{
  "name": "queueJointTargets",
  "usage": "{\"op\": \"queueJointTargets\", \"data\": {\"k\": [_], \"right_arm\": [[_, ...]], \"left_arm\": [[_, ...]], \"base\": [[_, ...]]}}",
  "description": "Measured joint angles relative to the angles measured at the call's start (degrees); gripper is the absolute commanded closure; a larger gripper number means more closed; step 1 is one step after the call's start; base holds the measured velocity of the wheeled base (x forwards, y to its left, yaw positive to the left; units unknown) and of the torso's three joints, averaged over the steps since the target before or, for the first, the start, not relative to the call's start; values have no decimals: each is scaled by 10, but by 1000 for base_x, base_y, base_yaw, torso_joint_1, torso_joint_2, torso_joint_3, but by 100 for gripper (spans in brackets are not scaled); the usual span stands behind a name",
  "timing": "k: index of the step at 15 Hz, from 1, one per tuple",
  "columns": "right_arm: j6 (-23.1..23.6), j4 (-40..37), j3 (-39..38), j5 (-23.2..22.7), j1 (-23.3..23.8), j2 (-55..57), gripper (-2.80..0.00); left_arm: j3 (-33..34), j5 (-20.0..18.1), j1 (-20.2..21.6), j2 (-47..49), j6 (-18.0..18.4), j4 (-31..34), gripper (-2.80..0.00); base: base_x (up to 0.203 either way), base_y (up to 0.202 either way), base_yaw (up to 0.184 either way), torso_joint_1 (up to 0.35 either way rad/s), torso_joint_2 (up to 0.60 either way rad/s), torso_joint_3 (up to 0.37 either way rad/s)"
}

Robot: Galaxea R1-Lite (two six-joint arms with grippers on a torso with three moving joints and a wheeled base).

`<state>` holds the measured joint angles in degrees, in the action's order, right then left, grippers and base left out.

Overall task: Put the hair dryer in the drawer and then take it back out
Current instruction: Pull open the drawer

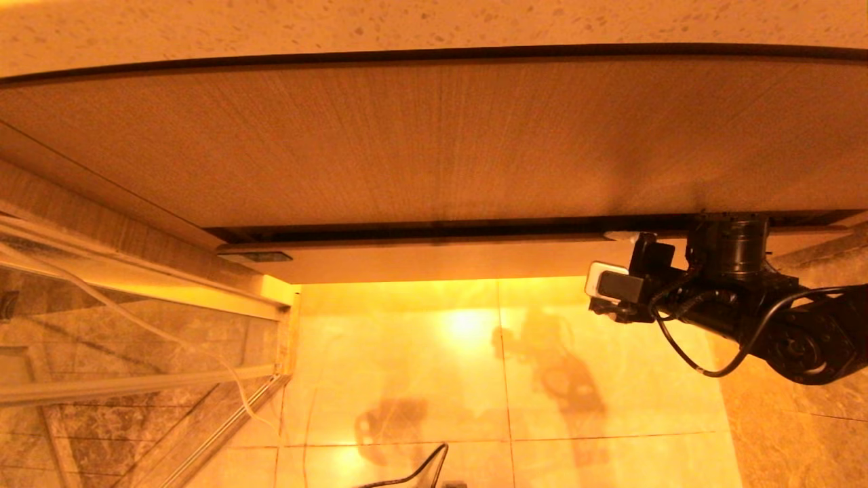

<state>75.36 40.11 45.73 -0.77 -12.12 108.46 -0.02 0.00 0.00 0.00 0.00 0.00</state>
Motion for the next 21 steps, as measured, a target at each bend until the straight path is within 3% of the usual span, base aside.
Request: {"op": "queueJointTargets", "data": {"k": [8, 14, 21], "right_arm": [[3, -69, -10, 19, -1, -14, -280], [5, -53, -2, 92, 2, -37, -280], [1, -116, 32, 143, -1, -54, -280]], "left_arm": [[0, 0, 0, 0, 0, 0, -280], [0, 0, 0, 0, 0, 0, -280], [0, 0, 0, 0, 0, 0, -280]], "base": [[0, 0, 0, 0, 0, 0], [0, 0, 0, 0, 0, 0], [0, 0, 0, 0, 0, 0]]}}
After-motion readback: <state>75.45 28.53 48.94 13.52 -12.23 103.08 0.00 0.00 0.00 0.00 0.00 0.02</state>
